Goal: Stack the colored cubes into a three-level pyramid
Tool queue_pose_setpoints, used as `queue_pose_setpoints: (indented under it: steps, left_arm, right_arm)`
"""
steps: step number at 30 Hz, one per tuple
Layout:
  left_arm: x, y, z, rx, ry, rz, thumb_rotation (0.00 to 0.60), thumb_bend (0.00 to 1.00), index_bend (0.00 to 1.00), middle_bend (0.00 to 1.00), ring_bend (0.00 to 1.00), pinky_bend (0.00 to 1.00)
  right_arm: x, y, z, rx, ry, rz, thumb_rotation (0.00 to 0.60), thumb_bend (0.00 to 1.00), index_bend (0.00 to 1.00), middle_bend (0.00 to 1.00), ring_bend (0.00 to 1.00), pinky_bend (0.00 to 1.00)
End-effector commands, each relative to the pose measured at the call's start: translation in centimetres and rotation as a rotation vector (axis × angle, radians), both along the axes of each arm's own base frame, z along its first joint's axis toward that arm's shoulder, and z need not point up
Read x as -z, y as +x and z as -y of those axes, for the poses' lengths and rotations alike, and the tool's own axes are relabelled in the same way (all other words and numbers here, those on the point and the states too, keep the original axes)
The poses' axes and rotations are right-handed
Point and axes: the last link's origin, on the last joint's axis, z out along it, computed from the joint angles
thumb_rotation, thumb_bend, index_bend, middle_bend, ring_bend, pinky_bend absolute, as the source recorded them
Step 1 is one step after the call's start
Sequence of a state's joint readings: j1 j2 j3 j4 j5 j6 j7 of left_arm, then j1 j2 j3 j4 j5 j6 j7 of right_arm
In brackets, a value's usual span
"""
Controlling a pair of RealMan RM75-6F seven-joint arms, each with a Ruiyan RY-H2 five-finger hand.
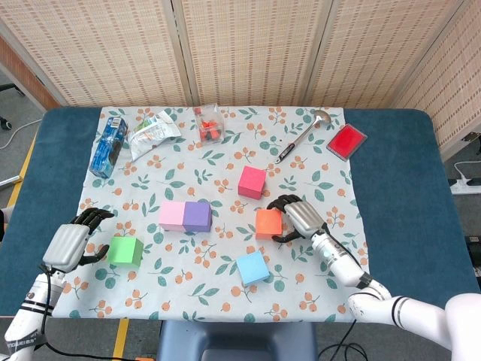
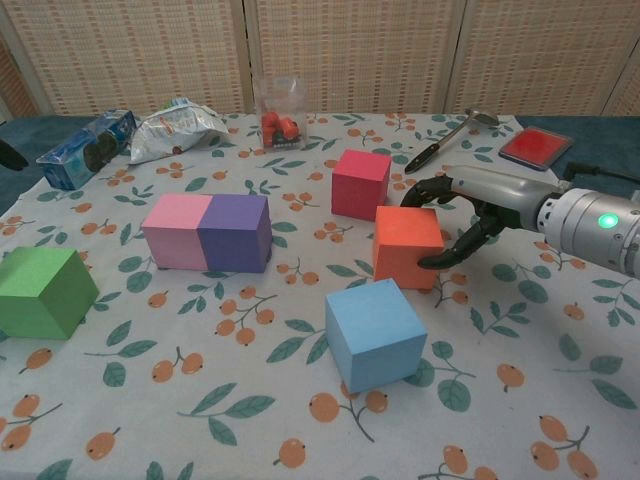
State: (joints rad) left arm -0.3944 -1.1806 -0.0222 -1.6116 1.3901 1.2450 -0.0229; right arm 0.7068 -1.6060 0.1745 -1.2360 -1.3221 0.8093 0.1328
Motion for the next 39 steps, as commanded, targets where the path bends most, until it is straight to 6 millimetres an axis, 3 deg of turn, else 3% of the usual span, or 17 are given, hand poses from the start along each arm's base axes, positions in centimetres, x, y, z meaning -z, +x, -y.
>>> queue_pose_setpoints:
  steps: [1, 6, 13, 26, 39]
  left_arm:
    - [-0.1, 0.0, 0.0, 0.002, 0.001, 0.003, 0.6, 0.34, 0.22, 0.18, 0.12, 0.28]
    - [-0.2, -0.1, -0.1, 0.001, 0.006, 0.009, 0.6, 0.34, 0.22, 0.18, 0.12, 0.28]
    - [-0.4, 0.1, 0.0, 0.01, 0.008, 0.003, 0.6, 0.34, 0.22, 0.18, 0.12, 0.28]
    - [-0.6, 0.4, 0.3, 0.016, 0.015, 0.003, 0.6, 0.34, 0.22, 0.18, 0.12, 0.28]
    - [-0.6, 0.2, 0.3, 0.009, 0.014, 0.006, 0.6, 0.34, 0.22, 0.18, 0.12, 0.28]
  right_arm:
    - [0.2, 0.2, 0.1, 0.005, 0.0, 0.011, 0.489, 0.06, 0.32, 0.27, 0.15, 0.14]
    - [0.1, 0.8, 0.2, -0.004, -0.02, 0.034, 0.491, 0.09, 0.38, 0.33, 0.21, 0.17]
    - [-0.5, 3.4, 0.5, -0.058, -0.019, 0.071, 0.491, 0.09, 0.41, 0.35, 0.23, 0.18]
    - [2.3, 8.5, 2.6, -0.13, 0.028, 0.047, 0.49, 0.09, 0.42, 0.35, 0.23, 0.18]
    - [4.2, 9.3, 4.3, -0.107, 0.04, 0.011, 0.49, 0.09, 0.42, 0.35, 0.23, 0.17]
